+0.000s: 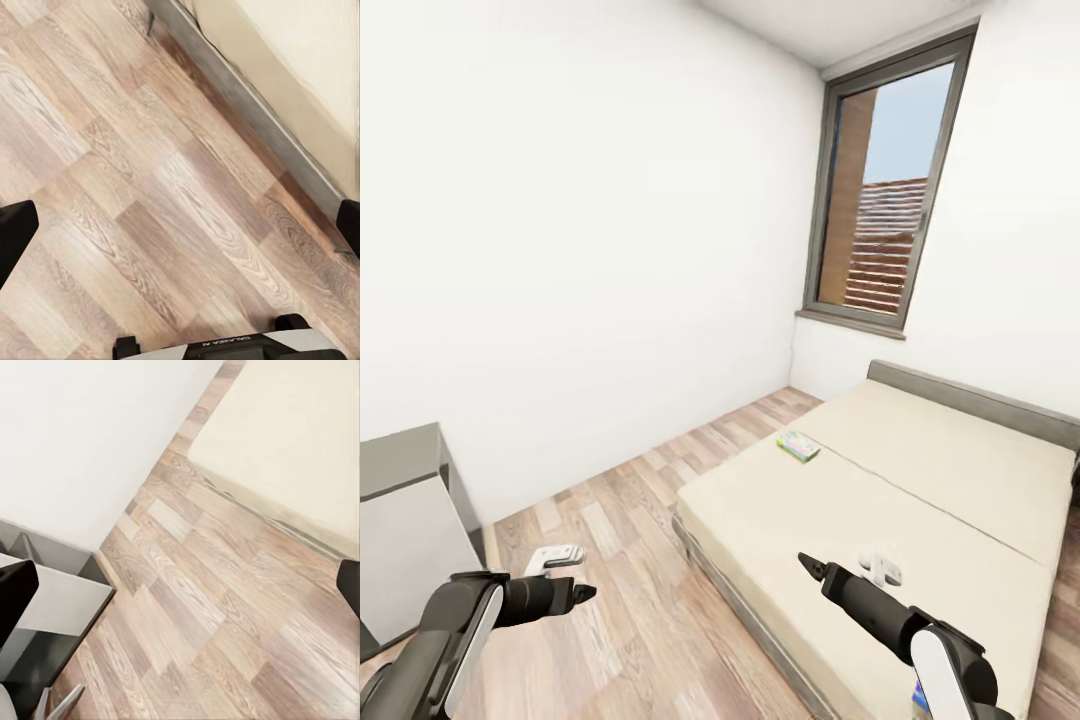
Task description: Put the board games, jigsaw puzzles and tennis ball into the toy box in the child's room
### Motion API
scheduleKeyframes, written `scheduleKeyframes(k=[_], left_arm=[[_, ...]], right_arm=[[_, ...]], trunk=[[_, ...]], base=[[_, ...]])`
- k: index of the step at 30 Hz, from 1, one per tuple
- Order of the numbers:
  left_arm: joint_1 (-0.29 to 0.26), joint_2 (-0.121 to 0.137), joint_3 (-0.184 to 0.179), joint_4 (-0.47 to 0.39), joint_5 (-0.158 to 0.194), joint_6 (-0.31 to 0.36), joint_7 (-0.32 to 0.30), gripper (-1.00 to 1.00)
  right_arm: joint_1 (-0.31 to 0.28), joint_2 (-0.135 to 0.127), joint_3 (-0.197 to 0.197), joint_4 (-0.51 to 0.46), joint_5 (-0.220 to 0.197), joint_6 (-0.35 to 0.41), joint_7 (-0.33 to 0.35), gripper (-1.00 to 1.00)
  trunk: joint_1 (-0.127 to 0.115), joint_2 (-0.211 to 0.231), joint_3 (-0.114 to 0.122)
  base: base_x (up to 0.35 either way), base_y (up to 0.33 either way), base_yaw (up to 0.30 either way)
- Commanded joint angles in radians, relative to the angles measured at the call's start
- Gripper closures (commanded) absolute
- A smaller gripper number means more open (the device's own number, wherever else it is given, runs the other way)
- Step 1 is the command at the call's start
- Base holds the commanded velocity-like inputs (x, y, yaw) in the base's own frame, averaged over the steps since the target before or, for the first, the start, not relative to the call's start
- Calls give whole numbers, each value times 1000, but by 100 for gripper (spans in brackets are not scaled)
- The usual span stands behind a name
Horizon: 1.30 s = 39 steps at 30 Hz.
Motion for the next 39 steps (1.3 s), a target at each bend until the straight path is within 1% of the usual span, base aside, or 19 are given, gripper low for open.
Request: scheduleKeyframes(k=[1, 36, 39], left_arm=[[0, 0, 1, -1, 1, 5, -2, -100], [0, 0, 1, -1, 1, 4, -2, -100], [0, 0, 1, -1, 1, 4, -2, -100]], right_arm=[[-1, 1, -3, 0, 4, 6, 7, -100], [-1, 0, -3, 1, 4, 6, 6, -100], [0, 0, -9, 1, 4, 6, 6, -100]], trunk=[[0, -1, 0], [0, -1, 0], [0, -1, 0]], base=[[-1, 1, -279], [0, 0, -279], [0, 0, -279]])
